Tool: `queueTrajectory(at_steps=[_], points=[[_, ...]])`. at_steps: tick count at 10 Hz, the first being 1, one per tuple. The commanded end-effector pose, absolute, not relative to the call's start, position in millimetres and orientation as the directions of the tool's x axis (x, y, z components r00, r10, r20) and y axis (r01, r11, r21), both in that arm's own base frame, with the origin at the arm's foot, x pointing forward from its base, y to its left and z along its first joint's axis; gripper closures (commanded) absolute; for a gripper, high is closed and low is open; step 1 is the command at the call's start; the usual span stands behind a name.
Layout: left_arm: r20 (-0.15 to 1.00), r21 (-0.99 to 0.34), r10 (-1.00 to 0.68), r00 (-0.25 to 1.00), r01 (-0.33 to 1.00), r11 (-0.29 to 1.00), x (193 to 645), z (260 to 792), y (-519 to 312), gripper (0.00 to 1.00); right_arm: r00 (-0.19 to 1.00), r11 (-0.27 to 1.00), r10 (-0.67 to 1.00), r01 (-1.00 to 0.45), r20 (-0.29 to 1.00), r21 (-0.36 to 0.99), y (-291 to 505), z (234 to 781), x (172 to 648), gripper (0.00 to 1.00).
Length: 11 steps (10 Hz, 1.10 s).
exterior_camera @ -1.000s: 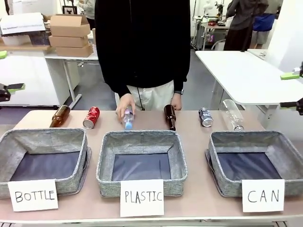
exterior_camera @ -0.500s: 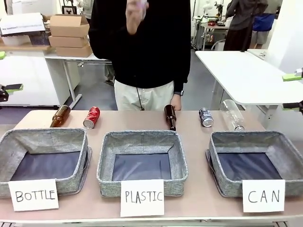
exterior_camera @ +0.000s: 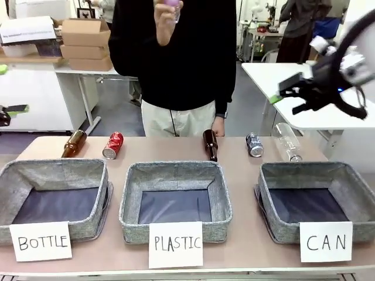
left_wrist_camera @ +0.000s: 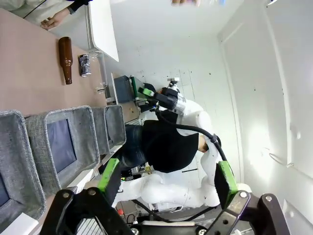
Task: Sort the can waste into the basket.
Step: Pick up the can waste from the table and place it in the right Fabric basket.
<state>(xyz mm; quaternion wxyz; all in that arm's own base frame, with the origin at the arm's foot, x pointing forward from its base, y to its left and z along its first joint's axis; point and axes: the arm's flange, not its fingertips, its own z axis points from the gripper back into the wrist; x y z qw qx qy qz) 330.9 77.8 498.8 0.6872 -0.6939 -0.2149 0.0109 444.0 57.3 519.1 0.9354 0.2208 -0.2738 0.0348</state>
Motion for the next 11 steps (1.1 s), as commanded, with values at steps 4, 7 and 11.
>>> queueTrajectory(at_steps=[4,7,11], points=[[0.305,-0.949,0.314,0.899,0.313,0.026,331,500,78,0.0,0.865,0.961,-0.07,-0.076,0.498,0.267,49,476,477,0.0],[0.305,-0.949,0.314,0.899,0.313,0.026,331,500,78,0.0,0.912,0.965,-0.133,0.029,0.389,0.262,22,463,477,0.0],[0.305,-0.949,0.314,0.899,0.313,0.026,331,500,78,0.0,0.952,0.98,0.196,-0.18,0.235,-0.09,81,440,598,0.0]])
